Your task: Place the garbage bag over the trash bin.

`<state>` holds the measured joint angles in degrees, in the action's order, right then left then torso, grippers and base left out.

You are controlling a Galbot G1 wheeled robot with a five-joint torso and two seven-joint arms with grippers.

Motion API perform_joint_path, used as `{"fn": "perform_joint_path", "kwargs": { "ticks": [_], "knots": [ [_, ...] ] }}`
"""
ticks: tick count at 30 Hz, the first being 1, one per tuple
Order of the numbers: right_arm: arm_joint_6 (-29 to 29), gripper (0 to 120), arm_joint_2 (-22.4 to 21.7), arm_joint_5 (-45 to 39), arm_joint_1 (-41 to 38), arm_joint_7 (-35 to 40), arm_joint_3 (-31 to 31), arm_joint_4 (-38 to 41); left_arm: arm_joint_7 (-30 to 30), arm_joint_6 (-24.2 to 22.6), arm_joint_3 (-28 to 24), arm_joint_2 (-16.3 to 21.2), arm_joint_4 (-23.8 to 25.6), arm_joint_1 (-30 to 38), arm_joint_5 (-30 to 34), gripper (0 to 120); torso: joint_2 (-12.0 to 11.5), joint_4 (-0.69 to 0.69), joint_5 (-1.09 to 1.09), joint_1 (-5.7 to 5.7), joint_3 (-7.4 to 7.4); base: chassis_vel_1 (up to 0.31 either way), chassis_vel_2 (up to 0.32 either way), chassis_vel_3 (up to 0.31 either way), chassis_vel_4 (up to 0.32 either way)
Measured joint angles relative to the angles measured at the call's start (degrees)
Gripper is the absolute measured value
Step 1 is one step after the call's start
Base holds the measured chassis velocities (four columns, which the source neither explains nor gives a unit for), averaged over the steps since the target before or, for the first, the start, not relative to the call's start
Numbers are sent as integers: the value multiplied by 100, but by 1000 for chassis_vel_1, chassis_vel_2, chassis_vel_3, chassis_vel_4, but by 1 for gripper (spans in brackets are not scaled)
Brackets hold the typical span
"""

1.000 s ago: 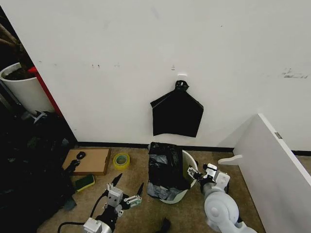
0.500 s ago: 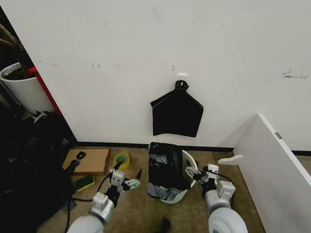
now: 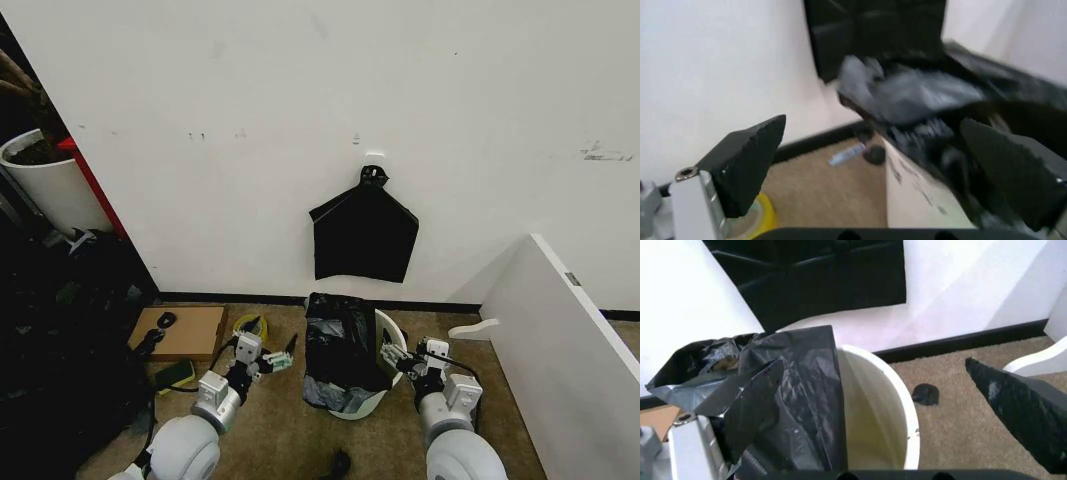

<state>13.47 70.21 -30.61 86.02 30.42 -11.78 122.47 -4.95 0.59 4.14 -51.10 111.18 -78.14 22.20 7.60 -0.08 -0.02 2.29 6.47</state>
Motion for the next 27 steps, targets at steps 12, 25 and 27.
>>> {"fn": "perform_joint_path", "kwargs": {
  "ticks": [12, 25, 27],
  "knots": [
    [8, 100, 31, -16, -21, 12, 1, -23, -74, -19, -502, -129, -501, 410, -139, 99, 0, -1, 0, 0, 0, 0, 0, 0, 0],
    [9, 100, 34, -2, -19, 14, 28, -15, -80, 144, -649, -262, -843, 721, -124, 85, 0, -2, -1, 0, 0, 0, 0, 0, 0],
    [18, 100, 21, -3, -49, 20, 76, -28, -79, 146, -697, -235, -881, 767, -105, 77, 0, -1, 0, 0, 0, 0, 0, 0, 0]
  ]
}}
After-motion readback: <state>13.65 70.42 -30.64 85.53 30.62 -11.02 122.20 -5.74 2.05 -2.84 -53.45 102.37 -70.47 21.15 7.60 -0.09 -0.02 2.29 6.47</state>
